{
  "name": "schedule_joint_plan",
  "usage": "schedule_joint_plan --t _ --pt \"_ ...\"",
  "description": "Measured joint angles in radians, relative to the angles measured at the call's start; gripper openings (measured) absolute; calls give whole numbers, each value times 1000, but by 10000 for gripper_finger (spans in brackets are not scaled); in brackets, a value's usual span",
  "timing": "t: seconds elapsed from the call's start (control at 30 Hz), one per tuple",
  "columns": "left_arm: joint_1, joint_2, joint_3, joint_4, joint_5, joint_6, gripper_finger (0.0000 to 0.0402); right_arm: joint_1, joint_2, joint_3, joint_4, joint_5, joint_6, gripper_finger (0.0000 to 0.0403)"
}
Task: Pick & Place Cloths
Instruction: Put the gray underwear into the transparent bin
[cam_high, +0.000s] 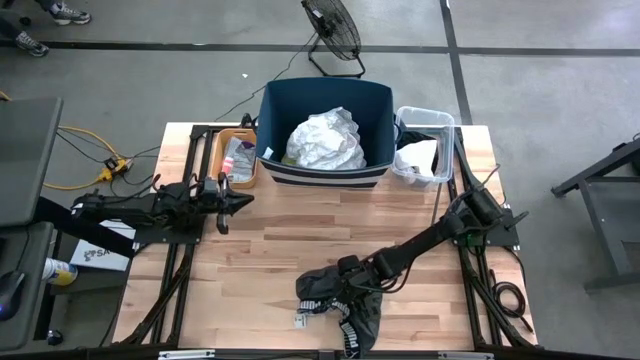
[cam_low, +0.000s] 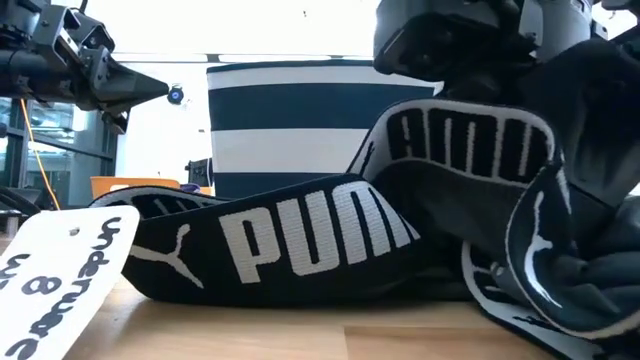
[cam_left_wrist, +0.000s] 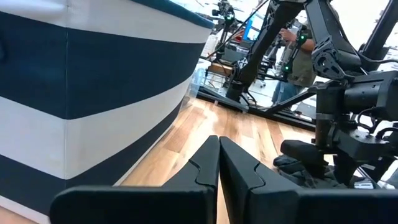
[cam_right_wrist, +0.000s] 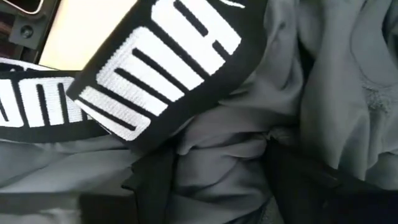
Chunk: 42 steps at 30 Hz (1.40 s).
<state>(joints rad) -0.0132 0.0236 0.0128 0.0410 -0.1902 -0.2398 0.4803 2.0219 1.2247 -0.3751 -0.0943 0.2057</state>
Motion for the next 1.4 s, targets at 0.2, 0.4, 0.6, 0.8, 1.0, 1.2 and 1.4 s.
schedule_joint_plan --t 0.2,0.4,0.6,0.8,1.0,1.2,1.4 --pt "0 0 0 0 -1 0 10 -17 6 -1 -10 37 0 180" --pt "0 0 0 0 -1 0 10 -68 8 -4 -16 -1 44 77" --pt "0 0 0 0 -1 0 10 -105 9 -6 -3 -70 101 15" --pt "0 0 0 0 -1 0 10 -121 -15 -9 47 -54 191 9" --pt "0 0 0 0 -1 0 10 -122 -90 -13 67 62 236 8" --pt "0 0 0 0 -1 0 10 -121 -214 -10 83 167 246 8" --pt "0 0 0 1 -1 0 10 -121 -361 -7 89 292 242 8"
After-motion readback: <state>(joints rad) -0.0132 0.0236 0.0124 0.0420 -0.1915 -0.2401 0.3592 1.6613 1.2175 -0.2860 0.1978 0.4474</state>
